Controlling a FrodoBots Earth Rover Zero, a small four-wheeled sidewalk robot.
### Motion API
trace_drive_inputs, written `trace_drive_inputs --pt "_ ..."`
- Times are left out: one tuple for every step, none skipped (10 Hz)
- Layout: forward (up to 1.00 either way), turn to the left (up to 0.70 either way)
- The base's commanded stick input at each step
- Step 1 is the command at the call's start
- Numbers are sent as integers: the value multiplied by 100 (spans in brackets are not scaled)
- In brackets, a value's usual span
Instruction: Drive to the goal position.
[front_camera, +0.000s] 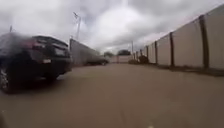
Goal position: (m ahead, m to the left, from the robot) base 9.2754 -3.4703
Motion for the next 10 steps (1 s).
trace_drive_inputs --pt "85 1" --pt "85 1" --pt "85 1" --pt "85 1" --pt "85 1" --pt "85 0" --pt "85 -1" --pt "85 -1" --pt "85 -2" --pt "85 -16"
